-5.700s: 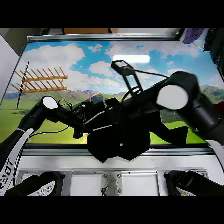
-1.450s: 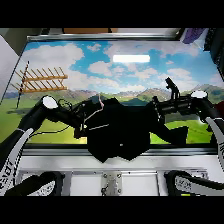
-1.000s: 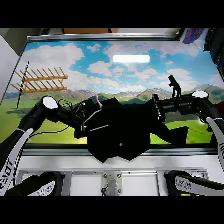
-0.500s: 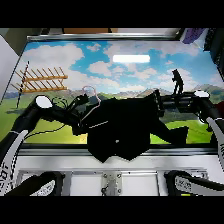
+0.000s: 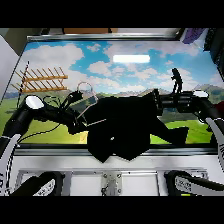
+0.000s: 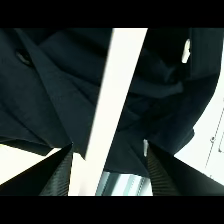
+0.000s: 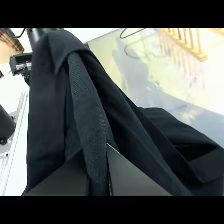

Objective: Fold the clothes and pants, and hang the long-sleeved shirts on hangers.

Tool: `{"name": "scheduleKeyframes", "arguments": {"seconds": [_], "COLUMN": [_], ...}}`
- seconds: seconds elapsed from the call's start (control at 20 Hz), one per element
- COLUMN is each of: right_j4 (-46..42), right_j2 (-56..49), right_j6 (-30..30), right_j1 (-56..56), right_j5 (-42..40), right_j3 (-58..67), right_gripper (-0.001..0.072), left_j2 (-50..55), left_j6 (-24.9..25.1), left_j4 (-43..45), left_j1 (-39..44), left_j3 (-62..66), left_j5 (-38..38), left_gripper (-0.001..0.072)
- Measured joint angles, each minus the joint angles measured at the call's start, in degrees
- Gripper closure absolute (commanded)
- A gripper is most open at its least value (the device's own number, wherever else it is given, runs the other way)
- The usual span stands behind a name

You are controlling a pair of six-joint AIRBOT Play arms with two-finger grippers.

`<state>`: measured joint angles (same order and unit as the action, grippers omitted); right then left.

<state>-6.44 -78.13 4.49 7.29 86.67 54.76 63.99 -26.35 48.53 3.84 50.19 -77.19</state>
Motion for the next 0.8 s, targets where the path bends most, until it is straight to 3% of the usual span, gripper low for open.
{"name": "scheduleKeyframes", "arguments": {"seconds": [0.4,0.65,0.8], "right_j4": [-0.57,-0.48,-0.59], "right_j2": [0.00,-0.02,-0.04], "right_j6": [-0.66,-0.63,-0.48], "right_j1": [0.04,0.07,0.07], "right_j5": [0.09,-0.17,-0.70], "right_j3": [-0.02,-0.02,0.00], "right_gripper": [0.0695,0.0695,0.0694], "left_j2": [-0.17,-0.17,-0.22], "left_j6": [-0.42,0.02,0.24], "left_j4": [-0.24,-0.42,-0.44], "left_j1": [-0.20,-0.22,-0.20], "left_j3": [0.00,0.00,0.00], "left_j5": [0.33,-0.55,-0.70], "left_gripper": [0.0269,0.0683,0.0684]}}
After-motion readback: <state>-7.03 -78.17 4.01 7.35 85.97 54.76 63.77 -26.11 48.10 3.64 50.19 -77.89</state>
